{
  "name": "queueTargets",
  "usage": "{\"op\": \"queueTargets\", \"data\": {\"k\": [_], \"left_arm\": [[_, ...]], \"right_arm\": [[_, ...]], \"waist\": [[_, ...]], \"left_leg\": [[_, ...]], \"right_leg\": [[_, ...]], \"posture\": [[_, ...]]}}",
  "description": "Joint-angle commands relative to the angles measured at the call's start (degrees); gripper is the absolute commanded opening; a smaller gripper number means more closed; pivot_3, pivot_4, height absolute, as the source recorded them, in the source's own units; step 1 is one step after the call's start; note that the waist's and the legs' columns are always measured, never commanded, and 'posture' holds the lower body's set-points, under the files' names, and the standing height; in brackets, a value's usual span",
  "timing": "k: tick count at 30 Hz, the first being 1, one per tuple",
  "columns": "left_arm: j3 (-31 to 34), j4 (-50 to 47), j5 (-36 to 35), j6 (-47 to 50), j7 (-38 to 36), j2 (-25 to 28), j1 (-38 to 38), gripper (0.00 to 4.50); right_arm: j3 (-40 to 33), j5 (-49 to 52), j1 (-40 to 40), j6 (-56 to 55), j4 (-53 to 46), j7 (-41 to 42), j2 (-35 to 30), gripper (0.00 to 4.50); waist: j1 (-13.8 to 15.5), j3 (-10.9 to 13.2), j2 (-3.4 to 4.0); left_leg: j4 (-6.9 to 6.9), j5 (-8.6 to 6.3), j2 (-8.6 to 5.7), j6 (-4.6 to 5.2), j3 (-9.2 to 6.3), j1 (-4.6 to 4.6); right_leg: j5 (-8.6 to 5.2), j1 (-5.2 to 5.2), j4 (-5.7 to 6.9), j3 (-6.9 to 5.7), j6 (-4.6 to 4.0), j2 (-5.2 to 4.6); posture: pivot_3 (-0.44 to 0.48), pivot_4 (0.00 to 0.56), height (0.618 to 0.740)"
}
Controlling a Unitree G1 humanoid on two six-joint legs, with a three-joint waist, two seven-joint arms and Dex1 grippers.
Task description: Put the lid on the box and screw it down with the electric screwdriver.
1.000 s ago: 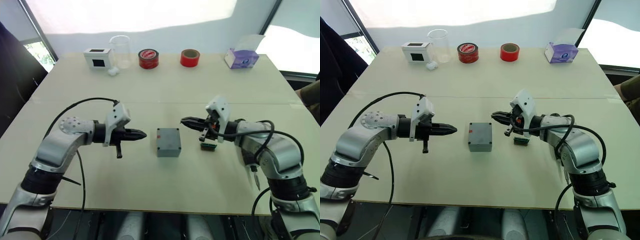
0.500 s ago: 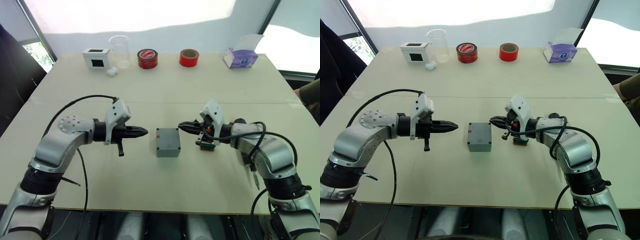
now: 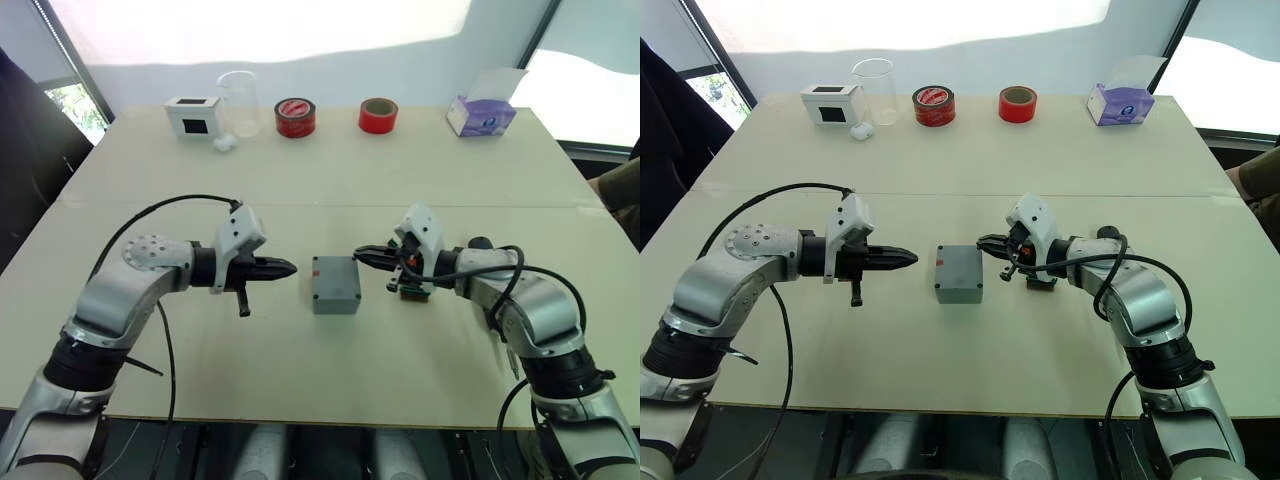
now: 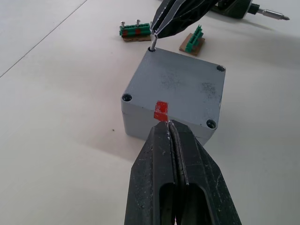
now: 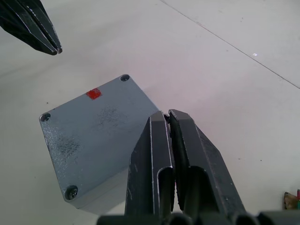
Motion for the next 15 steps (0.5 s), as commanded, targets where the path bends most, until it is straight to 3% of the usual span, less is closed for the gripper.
{"op": "queueTargets", "data": {"k": [1, 15], "left_arm": [[0.86, -1.45, -0.02, -0.85, 0.11, 0.50, -0.18, 0.00], [0.88, -1.40, -0.13, -0.76, 0.36, 0.37, -0.27, 0.00]], "right_arm": [[0.00, -0.22, -0.79, -1.06, -0.66, 0.26, 0.34, 0.06], [0.74, -1.64, -0.81, -1.98, 1.08, 0.63, 0.89, 0.06]], "waist": [[0.00, 0.00, 0.00], [0.00, 0.00, 0.00]], "left_leg": [[0.00, 0.00, 0.00, 0.00, 0.00, 0.00], [0.00, 0.00, 0.00, 0.00, 0.00, 0.00]], "right_leg": [[0.00, 0.00, 0.00, 0.00, 0.00, 0.00], [0.00, 0.00, 0.00, 0.00, 0.00, 0.00]], "posture": [[0.000, 0.150, 0.740], [0.000, 0.150, 0.740]]}}
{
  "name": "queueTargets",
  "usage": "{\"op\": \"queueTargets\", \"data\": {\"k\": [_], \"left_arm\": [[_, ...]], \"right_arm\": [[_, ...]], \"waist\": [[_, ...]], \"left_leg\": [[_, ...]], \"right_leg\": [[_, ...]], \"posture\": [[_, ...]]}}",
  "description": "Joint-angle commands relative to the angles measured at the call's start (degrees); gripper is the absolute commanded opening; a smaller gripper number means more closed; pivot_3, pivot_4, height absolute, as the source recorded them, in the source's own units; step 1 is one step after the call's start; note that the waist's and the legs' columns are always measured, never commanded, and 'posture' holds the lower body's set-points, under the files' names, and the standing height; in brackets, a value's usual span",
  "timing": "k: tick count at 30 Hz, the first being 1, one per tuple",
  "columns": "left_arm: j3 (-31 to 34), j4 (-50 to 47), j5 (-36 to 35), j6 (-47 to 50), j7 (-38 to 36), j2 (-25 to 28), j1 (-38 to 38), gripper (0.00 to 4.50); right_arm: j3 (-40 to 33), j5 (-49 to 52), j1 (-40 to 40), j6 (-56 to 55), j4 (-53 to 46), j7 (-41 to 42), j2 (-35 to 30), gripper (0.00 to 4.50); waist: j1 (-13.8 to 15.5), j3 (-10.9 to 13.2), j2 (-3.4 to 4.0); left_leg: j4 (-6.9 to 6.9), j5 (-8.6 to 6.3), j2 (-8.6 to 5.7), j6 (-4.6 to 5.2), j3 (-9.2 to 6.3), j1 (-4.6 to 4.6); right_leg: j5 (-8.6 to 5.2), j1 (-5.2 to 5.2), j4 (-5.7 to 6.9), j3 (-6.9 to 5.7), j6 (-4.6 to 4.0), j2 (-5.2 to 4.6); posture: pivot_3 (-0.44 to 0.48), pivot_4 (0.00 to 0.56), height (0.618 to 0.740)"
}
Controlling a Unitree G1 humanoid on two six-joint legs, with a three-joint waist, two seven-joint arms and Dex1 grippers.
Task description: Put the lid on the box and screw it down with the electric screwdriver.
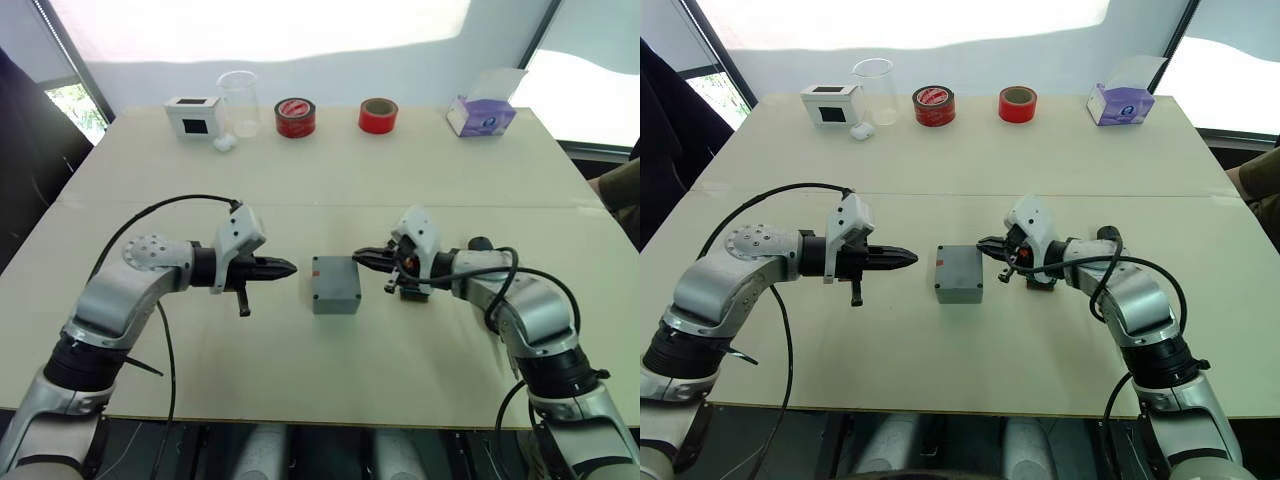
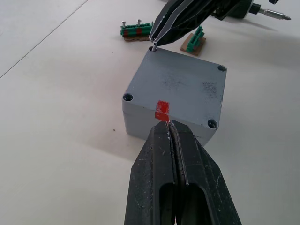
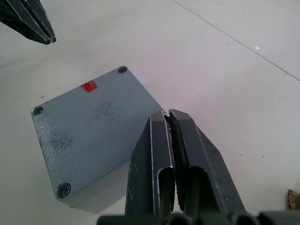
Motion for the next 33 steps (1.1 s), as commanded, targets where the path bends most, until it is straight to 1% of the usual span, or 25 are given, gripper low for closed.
{"op": "queueTargets", "data": {"k": [1, 4, 7, 12, 16, 20, 21, 24, 25, 27, 28, 29, 30, 31, 33], "left_arm": [[0.88, -1.39, -0.11, -0.78, 0.09, 0.36, -0.29, 0.00], [0.87, -1.37, -0.09, -0.88, 0.07, 0.35, -0.29, 0.00], [0.95, -1.39, -0.16, -1.13, 0.06, 0.20, -0.24, 0.00], [1.58, -1.65, -1.11, -0.87, 0.27, -0.34, -0.39, 0.00], [1.50, -1.70, -1.18, -1.03, 0.37, -0.63, -0.34, 0.00], [2.54, -2.56, -3.15, -0.34, 0.44, -1.66, -1.13, 0.00], [2.76, -2.87, -3.88, -0.16, 0.29, -1.92, -1.68, 0.00], [2.61, -3.91, -4.75, -0.16, -0.19, -2.07, -2.65, 0.00], [2.41, -4.17, -4.79, -0.26, -0.27, -1.95, -2.78, 0.00], [1.35, -6.10, -5.40, -0.24, -0.97, -2.07, -3.64, 0.00], [0.59, -7.20, -5.62, -0.33, -1.58, -2.20, -4.12, 0.00], [0.05, -7.91, -5.72, -0.32, -1.96, -2.35, -4.51, 0.00], [-0.80, -8.35, -5.27, -0.88, -2.64, -2.30, -4.80, 0.00], [-2.32, -8.46, -4.17, -2.23, -4.09, -1.78, -4.97, 0.00], [-4.47, -8.18, -2.73, -4.51, -6.37, -1.33, -5.39, 0.00]], "right_arm": [[-0.35, 0.04, -0.83, -0.99, -0.76, 0.48, 0.26, 0.06], [-0.43, -0.01, -0.89, -1.00, -0.64, 0.46, 0.34, 0.06], [-0.56, -0.13, -0.96, -0.60, -0.64, 0.19, 0.21, 0.85], [-1.49, 0.54, -1.34, 0.50, -0.97, 0.43, -0.42, 2.73], [-2.94, 1.54, -1.89, 1.66, -0.98, 0.21, -0.52, 2.73], [-9.47, 4.89, -4.10, 7.04, -1.30, -2.99, -0.51, 2.73], [-11.71, 5.37, -4.92, 9.38, -1.19, -3.89, -1.99, 2.73], [-16.10, 6.52, -6.35, 16.58, -1.08, -4.93, -7.25, 3.42], [-16.77, 6.97, -6.58, 18.28, -1.16, -5.02, -8.52, 3.79], [-18.78, 8.39, -8.46, 26.79, -0.07, -4.02, -15.50, 4.48], [-17.51, 7.80, -10.37, 34.04, 2.13, -4.46, -20.07, 4.48], [-16.36, 7.47, -11.80, 39.12, 3.82, -4.90, -23.26, 4.48], [-14.20, 6.27, -12.44, 41.06, 4.96, -5.38, -26.39, 4.48], [-12.29, 6.83, -12.27, 42.09, 5.48, -3.48, -29.89, 4.48], [-9.98, 8.92, -12.33, 44.77, 6.40, -0.40, -33.87, 4.48]], "waist": [[0.00, 0.00, 0.00], [-0.01, 0.00, 0.00], [0.00, 0.00, 0.00], [0.00, 0.00, 0.00], [0.00, 0.00, 0.00], [0.09, 0.00, 0.00], [0.12, 0.00, 0.00], [0.47, 0.00, 0.00], [0.46, 0.00, 0.00], [0.29, 0.01, 0.01], [0.27, 0.02, 0.04], [0.30, 0.05, 0.08], [0.30, 0.04, 0.08], [0.26, 0.04, 0.07], [0.20, 0.03, 0.06]], "left_leg": [[0.00, 0.00, 0.00, 0.00, 0.00, 0.00], [0.00, 0.00, 0.00, 0.00, 0.00, 0.00], [0.00, 0.00, 0.00, 0.00, 0.00, 0.00], [0.00, 0.00, 0.00, 0.00, 0.00, 0.00], [0.00, 0.00, 0.00, 0.00, 0.00, 0.00], [0.00, 0.00, 0.00, 0.00, 0.00, 0.00], [0.00, 0.00, 0.00, 0.00, 0.00, 0.00], [0.00, 0.00, -0.01, 0.00, -0.01, -0.02], [0.00, 0.00, -0.02, 0.00, -0.01, -0.02], [0.00, -0.01, -0.02, 0.01, 0.00, -0.02], [0.00, -0.01, -0.02, 0.01, 0.02, -0.02], [-0.02, -0.01, -0.02, 0.02, 0.03, -0.03], [-0.02, -0.01, -0.02, 0.02, 0.05, -0.03], [-0.03, -0.02, -0.02, 0.03, 0.05, -0.04], [-0.06, -0.02, 0.00, 0.04, 0.06, -0.03]], "right_leg": [[0.00, 0.00, 0.00, 0.00, 0.00, 0.00], [0.00, 0.00, 0.00, 0.00, 0.00, 0.00], [0.00, 0.00, 0.00, 0.00, 0.00, 0.00], [0.00, 0.00, 0.00, 0.00, 0.00, 0.00], [0.00, 0.00, 0.00, 0.00, 0.00, 0.00], [0.00, 0.00, 0.00, 0.00, 0.00, -0.01], [0.00, 0.00, 0.00, 0.00, 0.00, -0.01], [0.00, -0.01, -0.01, 0.00, 0.00, -0.04], [0.00, 0.02, -0.03, 0.00, 0.00, -0.06], [0.00, 0.03, -0.06, 0.00, 0.00, -0.07], [0.00, 0.01, -0.06, 0.01, 0.00, -0.07], [0.00, -0.02, -0.04, 0.02, 0.00, -0.08], [0.00, -0.02, -0.05, 0.03, -0.01, -0.10], [0.00, -0.02, -0.06, 0.03, -0.01, -0.11], [-0.01, -0.01, -0.12, 0.02, -0.03, -0.12]], "posture": [[0.000, 0.150, 0.740], [0.000, 0.150, 0.740], [0.000, 0.150, 0.740], [0.000, 0.150, 0.740], [0.000, 0.150, 0.740], [0.000, 0.150, 0.740], [0.000, 0.150, 0.740], [0.000, 0.150, 0.740], [0.000, 0.150, 0.740], [0.000, 0.150, 0.740], [0.000, 0.150, 0.740], [0.000, 0.150, 0.740], [0.000, 0.150, 0.740], [0.000, 0.150, 0.740], [0.000, 0.150, 0.740]]}}
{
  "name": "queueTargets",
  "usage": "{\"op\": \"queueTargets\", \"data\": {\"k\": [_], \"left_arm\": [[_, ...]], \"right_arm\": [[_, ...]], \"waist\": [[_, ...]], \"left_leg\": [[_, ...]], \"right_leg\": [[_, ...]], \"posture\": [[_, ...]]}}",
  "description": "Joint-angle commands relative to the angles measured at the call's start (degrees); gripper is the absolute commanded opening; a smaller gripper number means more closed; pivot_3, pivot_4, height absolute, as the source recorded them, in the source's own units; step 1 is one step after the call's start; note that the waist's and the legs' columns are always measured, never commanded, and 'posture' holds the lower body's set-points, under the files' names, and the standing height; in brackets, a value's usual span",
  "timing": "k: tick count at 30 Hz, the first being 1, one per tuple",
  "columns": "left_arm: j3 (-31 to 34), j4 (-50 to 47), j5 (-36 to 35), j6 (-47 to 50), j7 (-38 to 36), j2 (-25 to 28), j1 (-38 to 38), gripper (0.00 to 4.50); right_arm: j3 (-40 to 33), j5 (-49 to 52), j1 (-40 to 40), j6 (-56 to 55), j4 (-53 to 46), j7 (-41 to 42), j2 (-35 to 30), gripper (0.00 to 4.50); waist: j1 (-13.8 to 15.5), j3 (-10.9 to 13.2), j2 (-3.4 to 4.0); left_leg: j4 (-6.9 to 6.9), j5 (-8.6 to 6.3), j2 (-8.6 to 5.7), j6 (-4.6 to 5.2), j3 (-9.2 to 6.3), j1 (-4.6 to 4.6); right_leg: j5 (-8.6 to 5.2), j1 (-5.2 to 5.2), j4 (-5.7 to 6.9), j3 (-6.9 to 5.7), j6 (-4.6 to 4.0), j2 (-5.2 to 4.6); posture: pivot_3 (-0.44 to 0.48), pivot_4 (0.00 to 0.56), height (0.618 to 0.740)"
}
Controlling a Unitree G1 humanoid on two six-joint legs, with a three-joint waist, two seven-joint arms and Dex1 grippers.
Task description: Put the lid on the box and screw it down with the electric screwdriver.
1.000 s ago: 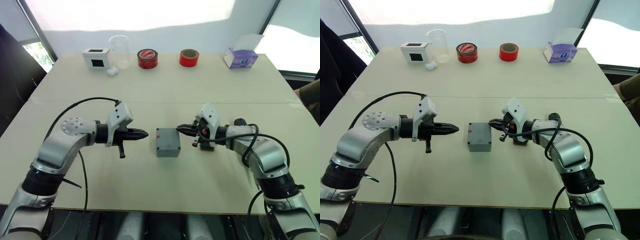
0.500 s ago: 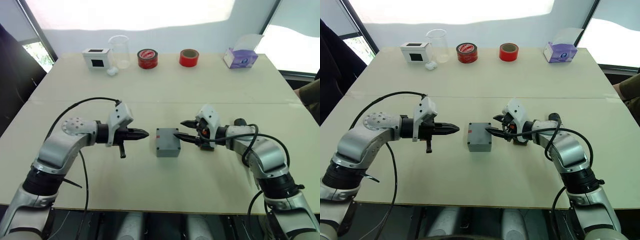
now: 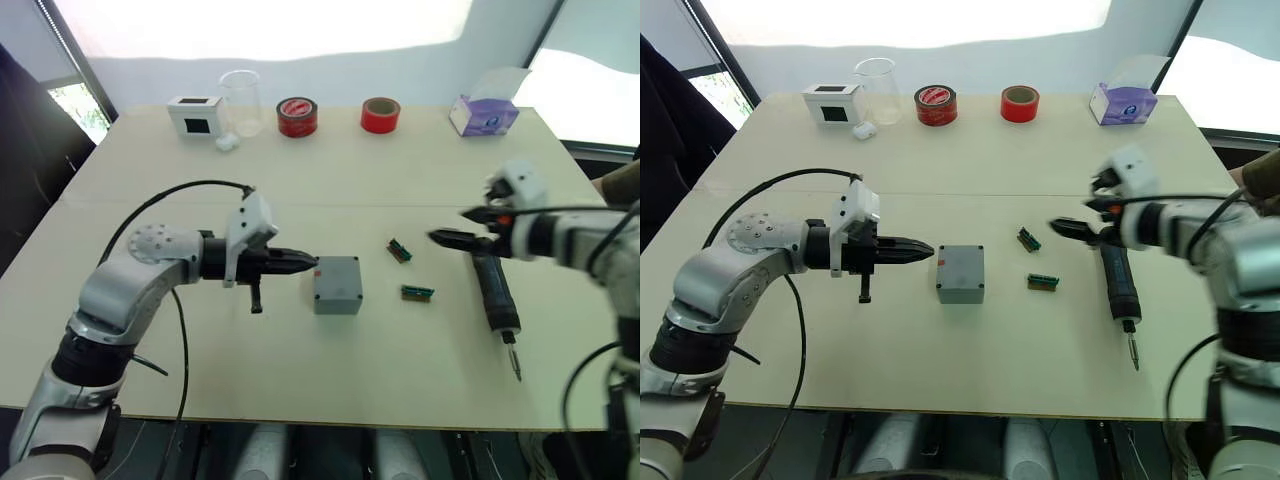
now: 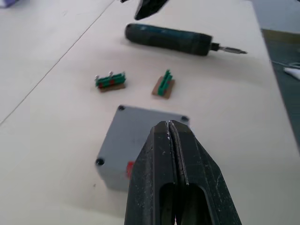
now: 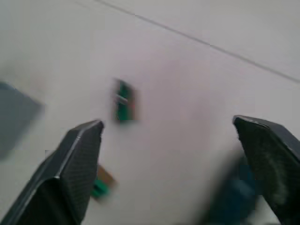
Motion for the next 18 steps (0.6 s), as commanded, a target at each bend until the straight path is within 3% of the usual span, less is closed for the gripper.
{"op": "queueTargets", "data": {"k": [1, 6, 14, 18], "left_arm": [[-3.16, -1.12, 2.02, -4.41, -3.97, 0.89, -1.18, 0.00], [-5.79, -0.07, 3.84, -7.90, -6.72, 0.27, -2.55, 0.00], [-6.20, -2.19, 4.10, -8.05, -5.99, -0.97, -1.35, 0.00], [-5.13, -4.20, 3.33, -5.94, -3.57, -1.07, 0.40, 0.00]], "right_arm": [[3.87, 3.30, -0.46, 6.44, 1.03, 5.00, -5.31, 4.48], [6.65, 7.95, 3.02, 11.64, 3.29, 7.88, -8.85, 4.48], [9.97, 12.34, 3.24, 11.77, 7.08, 4.87, -7.98, 4.48], [13.03, 9.83, 0.91, 11.76, 11.10, 3.43, -5.00, 4.48]], "waist": [[-0.27, -0.02, -0.02], [-0.94, -0.01, -0.02], [-1.17, -0.01, -0.02], [-1.23, -0.01, -0.02]], "left_leg": [[-0.04, 0.00, 0.02, 0.00, 0.00, 0.01], [-0.05, -0.01, 0.08, 0.02, 0.06, 0.01], [-0.02, -0.03, 0.06, 0.06, 0.08, -0.01], [-0.02, -0.03, 0.06, 0.06, 0.08, 0.00]], "right_leg": [[-0.01, 0.02, -0.03, 0.00, -0.02, 0.02], [-0.02, 0.00, -0.02, 0.00, -0.04, 0.01], [-0.02, 0.00, -0.02, -0.01, -0.02, 0.00], [-0.02, 0.00, -0.02, 0.00, -0.01, 0.00]], "posture": [[0.000, 0.150, 0.740], [0.000, 0.150, 0.740], [0.000, 0.150, 0.740], [0.000, 0.150, 0.740]]}}
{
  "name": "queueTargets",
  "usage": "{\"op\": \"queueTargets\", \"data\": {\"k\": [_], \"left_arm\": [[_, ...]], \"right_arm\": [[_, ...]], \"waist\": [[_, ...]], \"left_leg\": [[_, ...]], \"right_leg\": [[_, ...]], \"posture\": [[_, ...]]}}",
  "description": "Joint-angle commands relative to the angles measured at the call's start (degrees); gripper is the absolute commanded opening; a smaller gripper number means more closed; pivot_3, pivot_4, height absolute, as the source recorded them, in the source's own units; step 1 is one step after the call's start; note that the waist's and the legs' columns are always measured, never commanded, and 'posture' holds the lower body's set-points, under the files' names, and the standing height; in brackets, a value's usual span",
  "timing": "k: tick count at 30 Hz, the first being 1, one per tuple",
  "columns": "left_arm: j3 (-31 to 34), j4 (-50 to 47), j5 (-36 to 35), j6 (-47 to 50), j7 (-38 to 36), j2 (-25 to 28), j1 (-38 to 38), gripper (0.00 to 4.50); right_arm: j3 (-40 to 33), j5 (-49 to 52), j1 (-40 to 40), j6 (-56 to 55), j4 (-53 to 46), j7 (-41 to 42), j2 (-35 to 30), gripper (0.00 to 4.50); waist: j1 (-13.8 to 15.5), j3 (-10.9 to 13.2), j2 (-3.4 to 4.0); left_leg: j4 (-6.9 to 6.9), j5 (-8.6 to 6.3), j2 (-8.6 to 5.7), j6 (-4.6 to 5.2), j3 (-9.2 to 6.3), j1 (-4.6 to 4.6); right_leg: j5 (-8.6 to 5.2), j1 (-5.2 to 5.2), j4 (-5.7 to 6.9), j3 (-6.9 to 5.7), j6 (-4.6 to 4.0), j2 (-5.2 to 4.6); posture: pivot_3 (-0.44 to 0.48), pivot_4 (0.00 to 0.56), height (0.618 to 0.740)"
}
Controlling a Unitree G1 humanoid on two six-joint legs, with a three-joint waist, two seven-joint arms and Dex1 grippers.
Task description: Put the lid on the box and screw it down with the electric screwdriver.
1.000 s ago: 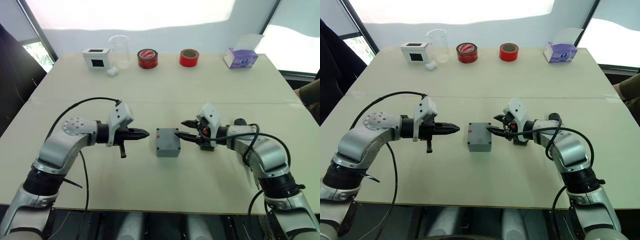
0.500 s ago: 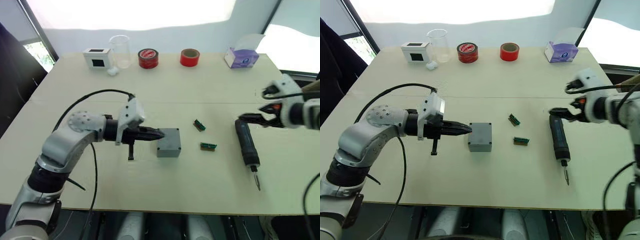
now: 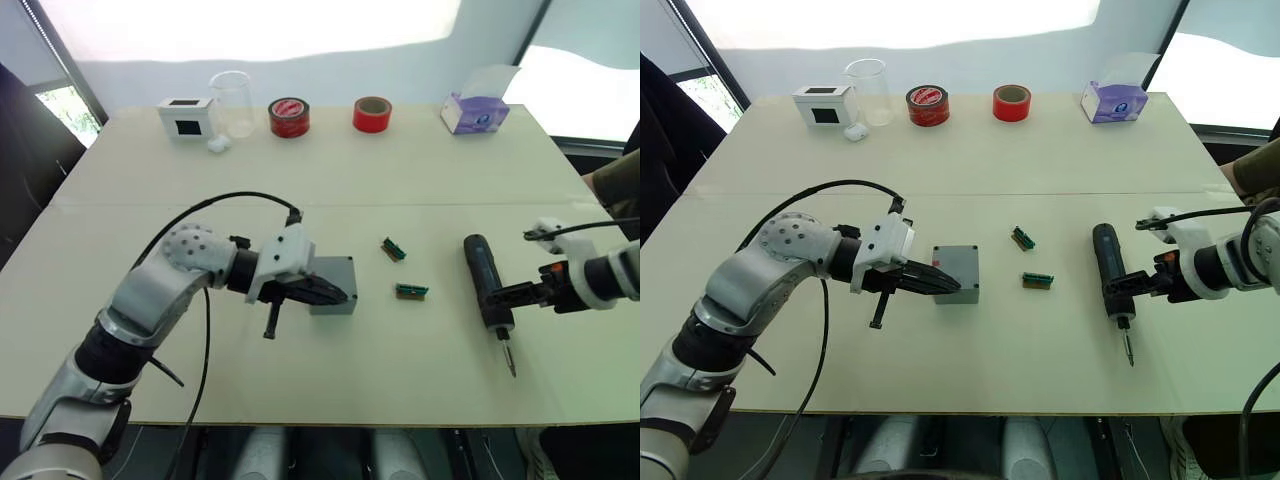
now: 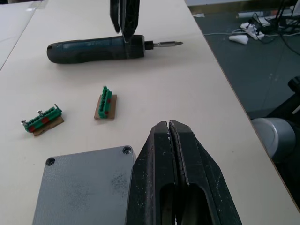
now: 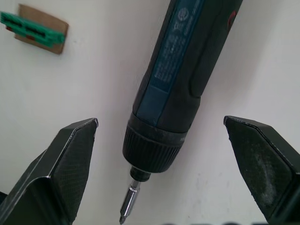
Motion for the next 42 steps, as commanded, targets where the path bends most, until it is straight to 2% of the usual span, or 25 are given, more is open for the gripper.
{"op": "queueTargets", "data": {"k": [1, 10, 13, 14, 19, 26, 28, 30, 31, 33, 34, 36, 38, 42], "left_arm": [[1.81, -2.72, -0.91, 1.30, 2.08, 0.07, 0.63, 0.00], [3.18, -4.77, -1.89, 2.84, 4.32, 0.56, 2.18, 0.00], [4.00, -5.21, -2.29, 3.54, 5.28, 0.97, 2.94, 0.00], [4.21, -5.35, -2.42, 3.76, 5.47, 1.12, 3.20, 0.00], [4.80, -5.27, -2.49, 3.92, 6.06, 1.40, 3.82, 0.00], [5.36, -1.02, -0.74, 2.43, 6.01, 1.62, 3.56, 0.00], [5.72, 1.47, 0.06, 1.48, 5.86, 1.90, 3.04, 0.00], [5.89, 3.05, 0.49, 0.70, 5.68, 2.09, 2.69, 0.00], [6.46, 4.55, 0.36, 0.53, 5.66, 2.01, 2.20, 0.00], [7.70, 7.68, 0.08, 0.40, 5.86, 1.82, 0.89, 0.00], [8.23, 8.46, -0.31, 0.48, 5.74, 1.83, 0.67, 0.00], [8.69, 9.15, -0.58, 0.50, 5.46, 2.01, 0.56, 0.00], [9.01, 9.60, -0.80, 0.72, 5.19, 2.02, 0.45, 0.00], [8.49, 10.29, -0.17, 1.31, 5.97, 1.06, 0.02, 0.00]], "right_arm": [[1.72, -1.71, -1.94, 0.28, 2.69, -0.69, 0.95, 4.48], [8.65, -5.42, -2.28, -3.49, 6.15, 1.14, 3.14, 4.48], [11.69, -7.72, -2.77, -6.59, 7.18, 2.41, 3.69, 3.85], [12.55, -8.29, -2.98, -7.24, 7.42, 3.08, 3.67, 3.40], [14.40, -10.64, -4.06, -8.52, 9.03, 5.45, 3.93, 1.84], [11.62, -16.52, -11.64, -16.21, 19.32, 5.30, 7.08, 1.76], [7.53, -17.99, -16.19, -22.78, 24.85, 3.54, 9.46, 1.76], [3.62, -18.40, -19.50, -26.77, 29.02, 1.56, 11.74, 1.76], [-3.15, -15.87, -22.40, -29.72, 31.31, -1.73, 14.26, 1.76], [-19.40, -8.41, -25.33, -38.69, 29.30, -8.20, 20.60, 1.76], [-26.05, -5.78, -23.96, -43.23, 24.42, -12.00, 24.46, 1.76], [-31.99, -3.02, -19.62, -43.92, 14.52, -17.42, 30.30, 1.76], [-33.93, 2.25, -15.66, -36.99, 5.34, -20.28, 34.59, 1.76], [-34.04, 12.95, -8.15, -33.97, -12.72, -23.13, 44.12, 1.76]], "waist": [[-0.01, 0.00, 0.00], [0.07, -0.04, -0.09], [-0.04, -0.21, -0.37], [-0.06, -0.25, -0.44], [-0.08, -0.31, -0.55], [-0.48, -0.46, -0.83], [-0.55, -0.44, -0.79], [-0.39, -0.21, -0.37], [-0.29, -0.14, -0.25], [-0.30, -0.02, -0.11], [-0.33, 0.05, -0.01], [-0.14, 0.03, 0.00], [0.62, -0.01, -0.06], [0.95, -0.02, -0.08]], "left_leg": [[0.00, 0.00, 0.00, 0.00, 0.00, 0.00], [0.03, 0.00, -0.01, 0.00, -0.02, 0.01], [0.05, 0.00, -0.01, 0.00, -0.03, 0.08], [0.06, 0.00, 0.00, 0.00, -0.03, 0.08], [0.06, 0.00, 0.01, 0.00, -0.05, 0.10], [0.07, 0.00, 0.02, -0.01, -0.02, 0.16], [0.07, 0.01, 0.01, -0.02, -0.02, 0.16], [0.07, 0.01, 0.00, -0.03, 0.05, 0.12], [0.06, 0.02, -0.04, -0.03, 0.09, 0.05], [-0.06, 0.09, -0.02, -0.15, 0.11, -0.04], [-0.11, 0.18, 0.01, -0.31, 0.13, -0.15], [-0.25, 0.34, 0.06, -0.58, 0.11, -0.27], [-0.33, 0.36, 0.07, -0.61, -0.02, -0.39], [-0.02, 0.27, -0.03, -0.45, -0.14, -0.43]], "right_leg": [[0.00, 0.00, 0.00, 0.00, 0.00, 0.00], [0.00, 0.05, 0.00, -0.01, 0.00, 0.02], [0.00, 0.12, 0.00, -0.01, 0.01, 0.05], [0.00, 0.13, 0.00, -0.02, 0.01, 0.05], [0.00, 0.13, 0.01, -0.01, 0.00, 0.07], [0.02, 0.17, 0.01, 0.01, 0.01, 0.08], [0.02, 0.15, 0.02, 0.01, 0.01, 0.07], [0.03, 0.04, 0.07, 0.06, 0.02, 0.06], [0.03, -0.09, 0.12, 0.09, 0.02, 0.03], [0.01, -0.25, 0.14, 0.10, 0.02, 0.06], [0.01, -0.38, 0.15, 0.11, 0.02, 0.09], [0.01, -0.54, 0.15, 0.10, 0.02, 0.14], [0.00, -0.58, 0.20, 0.03, 0.00, 0.20], [0.01, -0.31, 0.12, 0.01, -0.01, 0.12]], "posture": [[0.000, 0.150, 0.740], [0.000, 0.150, 0.740], [0.000, 0.150, 0.740], [0.000, 0.150, 0.740], [0.000, 0.150, 0.740], [0.000, 0.150, 0.740], [0.000, 0.150, 0.740], [0.000, 0.150, 0.740], [0.000, 0.150, 0.740], [0.000, 0.150, 0.740], [0.000, 0.150, 0.740], [0.000, 0.150, 0.740], [0.000, 0.150, 0.740], [0.000, 0.150, 0.740]]}}
